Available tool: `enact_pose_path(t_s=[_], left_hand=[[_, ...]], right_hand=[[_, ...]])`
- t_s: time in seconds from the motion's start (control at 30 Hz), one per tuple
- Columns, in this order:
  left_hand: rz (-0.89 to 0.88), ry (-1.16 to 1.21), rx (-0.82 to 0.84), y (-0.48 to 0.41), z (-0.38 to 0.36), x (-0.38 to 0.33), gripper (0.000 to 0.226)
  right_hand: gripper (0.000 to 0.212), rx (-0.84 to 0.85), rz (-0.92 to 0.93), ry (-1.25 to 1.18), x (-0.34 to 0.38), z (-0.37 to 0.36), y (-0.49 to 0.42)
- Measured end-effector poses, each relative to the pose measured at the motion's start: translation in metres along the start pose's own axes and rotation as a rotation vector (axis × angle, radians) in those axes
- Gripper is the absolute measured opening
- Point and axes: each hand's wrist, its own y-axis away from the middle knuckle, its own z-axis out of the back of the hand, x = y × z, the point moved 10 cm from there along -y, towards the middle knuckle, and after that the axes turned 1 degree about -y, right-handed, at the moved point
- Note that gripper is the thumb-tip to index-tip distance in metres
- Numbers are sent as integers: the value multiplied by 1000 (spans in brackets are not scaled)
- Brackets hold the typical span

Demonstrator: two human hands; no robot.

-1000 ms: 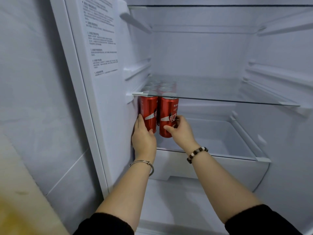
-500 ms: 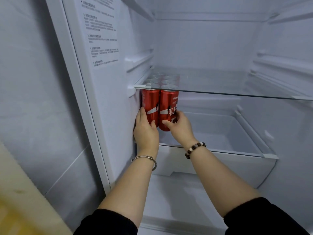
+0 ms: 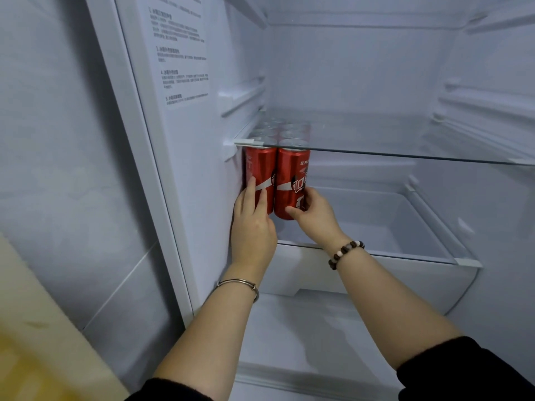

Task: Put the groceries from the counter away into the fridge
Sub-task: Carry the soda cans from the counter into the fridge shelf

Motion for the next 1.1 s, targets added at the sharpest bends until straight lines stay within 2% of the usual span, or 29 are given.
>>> enact_pose_path(t_s=[0.27, 0.43, 0.5, 0.73, 0.9, 1.1], left_hand=[[49, 11, 79, 5, -3, 2, 60], [21, 22, 97, 10, 2, -1, 46], [-46, 21, 113, 13, 4, -11, 45], [-320, -19, 272, 52, -14, -69, 55], [-520, 11, 427, 115, -42, -118, 60], [-644, 122, 558, 185, -51, -177, 61]], right_hand=[[48, -24, -6, 47, 2, -3, 0], [56, -9, -27, 122, -3, 5, 9], [61, -70, -34, 209, -7, 20, 22], [47, -395, 150, 690, -8, 76, 114], [51, -531, -44, 767, -48, 121, 196], [53, -556, -259, 845, -81, 157, 289]])
